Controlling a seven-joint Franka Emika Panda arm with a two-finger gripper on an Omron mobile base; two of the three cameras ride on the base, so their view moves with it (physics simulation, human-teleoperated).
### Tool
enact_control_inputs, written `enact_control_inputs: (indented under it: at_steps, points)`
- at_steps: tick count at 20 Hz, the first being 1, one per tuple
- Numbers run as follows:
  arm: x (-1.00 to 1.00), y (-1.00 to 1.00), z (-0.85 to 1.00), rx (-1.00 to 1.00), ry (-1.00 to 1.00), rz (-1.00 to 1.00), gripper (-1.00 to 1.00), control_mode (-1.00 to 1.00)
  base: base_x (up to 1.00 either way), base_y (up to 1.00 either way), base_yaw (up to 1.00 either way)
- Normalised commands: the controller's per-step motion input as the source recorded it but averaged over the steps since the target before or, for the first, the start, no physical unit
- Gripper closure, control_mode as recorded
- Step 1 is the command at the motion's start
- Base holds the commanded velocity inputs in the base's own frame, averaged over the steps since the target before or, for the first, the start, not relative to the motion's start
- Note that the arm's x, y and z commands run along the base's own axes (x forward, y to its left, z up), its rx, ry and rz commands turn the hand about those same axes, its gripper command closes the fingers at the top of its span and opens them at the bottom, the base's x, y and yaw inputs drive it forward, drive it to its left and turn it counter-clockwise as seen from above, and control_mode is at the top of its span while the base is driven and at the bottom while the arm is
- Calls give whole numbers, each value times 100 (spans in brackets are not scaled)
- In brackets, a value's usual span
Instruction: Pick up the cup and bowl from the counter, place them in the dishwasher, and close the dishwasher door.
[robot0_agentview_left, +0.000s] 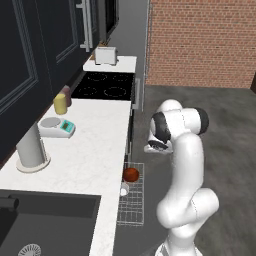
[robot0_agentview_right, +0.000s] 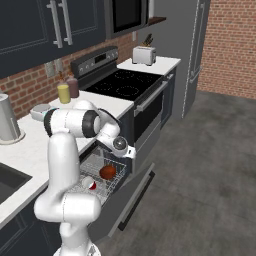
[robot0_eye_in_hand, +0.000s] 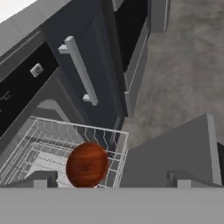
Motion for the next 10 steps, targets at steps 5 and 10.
enact_control_inputs:
  at_steps: [5, 10]
  points:
    - [-97, 0, 55, 0, 0, 0, -100, -100, 0, 0, 0]
    - [-100, 0, 1, 0, -5, 0, -100, -100, 0, 0, 0]
